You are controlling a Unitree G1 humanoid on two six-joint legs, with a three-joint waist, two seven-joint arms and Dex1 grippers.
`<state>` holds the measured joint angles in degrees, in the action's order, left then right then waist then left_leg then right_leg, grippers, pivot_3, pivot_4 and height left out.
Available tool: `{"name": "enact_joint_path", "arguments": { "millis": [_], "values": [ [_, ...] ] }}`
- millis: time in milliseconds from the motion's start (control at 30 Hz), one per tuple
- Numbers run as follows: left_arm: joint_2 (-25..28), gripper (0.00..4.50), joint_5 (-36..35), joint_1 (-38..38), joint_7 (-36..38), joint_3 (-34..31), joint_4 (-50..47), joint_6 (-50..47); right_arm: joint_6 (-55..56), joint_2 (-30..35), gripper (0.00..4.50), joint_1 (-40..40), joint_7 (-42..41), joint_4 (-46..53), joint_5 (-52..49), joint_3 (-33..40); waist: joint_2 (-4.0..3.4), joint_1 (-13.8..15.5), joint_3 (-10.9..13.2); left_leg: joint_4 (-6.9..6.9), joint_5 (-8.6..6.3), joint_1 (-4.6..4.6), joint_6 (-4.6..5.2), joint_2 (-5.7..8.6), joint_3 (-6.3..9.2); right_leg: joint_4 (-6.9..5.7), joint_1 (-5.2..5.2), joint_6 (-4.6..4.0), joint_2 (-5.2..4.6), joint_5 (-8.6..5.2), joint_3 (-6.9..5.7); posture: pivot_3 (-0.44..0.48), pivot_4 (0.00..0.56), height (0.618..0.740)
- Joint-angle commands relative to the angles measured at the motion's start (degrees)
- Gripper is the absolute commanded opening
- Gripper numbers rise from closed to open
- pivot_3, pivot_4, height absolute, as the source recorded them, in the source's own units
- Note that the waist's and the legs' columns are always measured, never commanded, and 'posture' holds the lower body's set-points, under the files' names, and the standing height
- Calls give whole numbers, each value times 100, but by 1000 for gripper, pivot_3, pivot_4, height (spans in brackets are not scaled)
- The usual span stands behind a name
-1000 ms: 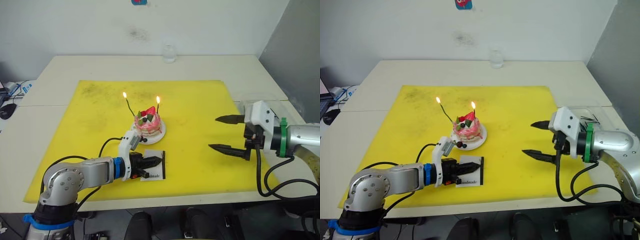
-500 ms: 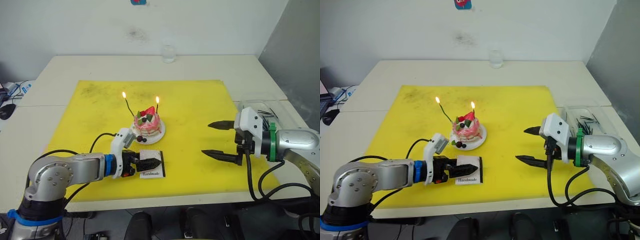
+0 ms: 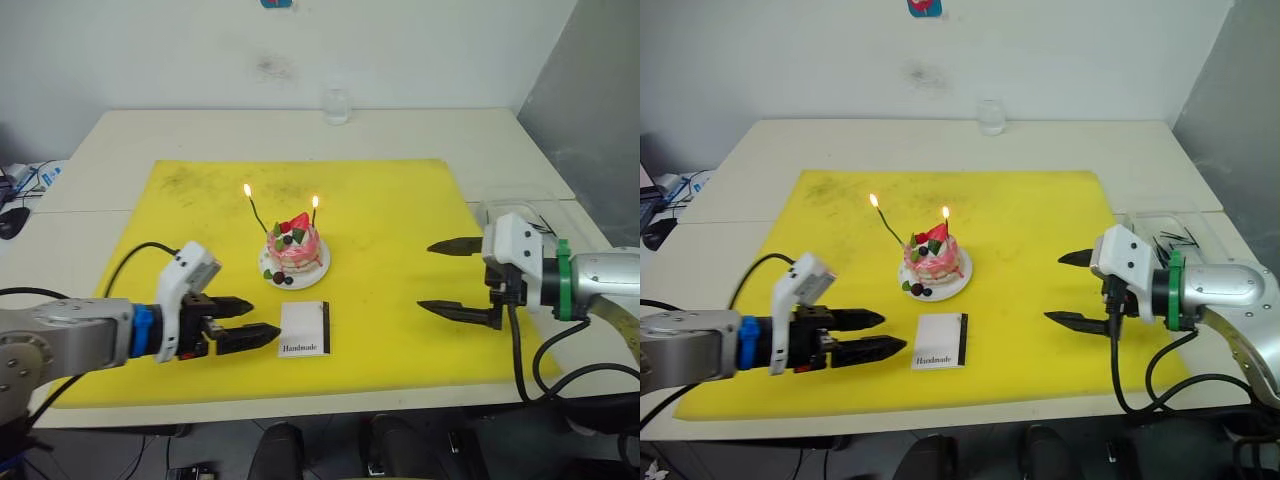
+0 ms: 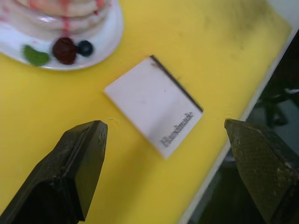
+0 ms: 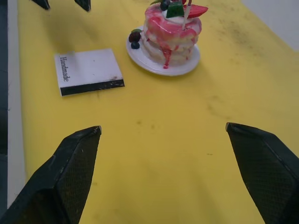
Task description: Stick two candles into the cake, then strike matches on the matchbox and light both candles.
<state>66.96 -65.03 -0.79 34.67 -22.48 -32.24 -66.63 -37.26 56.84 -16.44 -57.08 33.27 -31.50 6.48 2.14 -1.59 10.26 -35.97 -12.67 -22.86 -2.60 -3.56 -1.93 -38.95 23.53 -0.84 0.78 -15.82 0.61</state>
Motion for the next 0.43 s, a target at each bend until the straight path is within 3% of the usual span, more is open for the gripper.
{"name": "enact_joint_path", "arguments": {
  "millis": [33,100,167,433],
  "values": [
    [245,4475,2003,-761,1034,-388,310,1914,306,319,4500,166,-297,-128,31,620,-14,10,6,1,0,2,0,-1,-1,-1,0,-4,-6,-2,0,0,150,740],
    [230,4475,2789,-976,1203,-402,697,2757,343,544,4500,302,-517,-276,-8,889,-14,20,6,1,0,1,0,-1,-2,-1,1,-9,-9,-4,-2,0,150,740],
    [140,4475,3107,-953,1424,-388,1003,3224,413,723,4500,405,-694,-411,-8,1095,-14,37,7,1,0,0,1,-5,-2,-1,3,-36,-11,-19,-3,0,150,740],
    [-41,4475,3090,-774,2173,-400,1275,3309,638,1043,4500,369,-1061,-770,42,1175,-14,34,7,2,-2,-8,3,-11,-19,3,9,-5,-32,-5,8,0,150,740]
  ]
}}
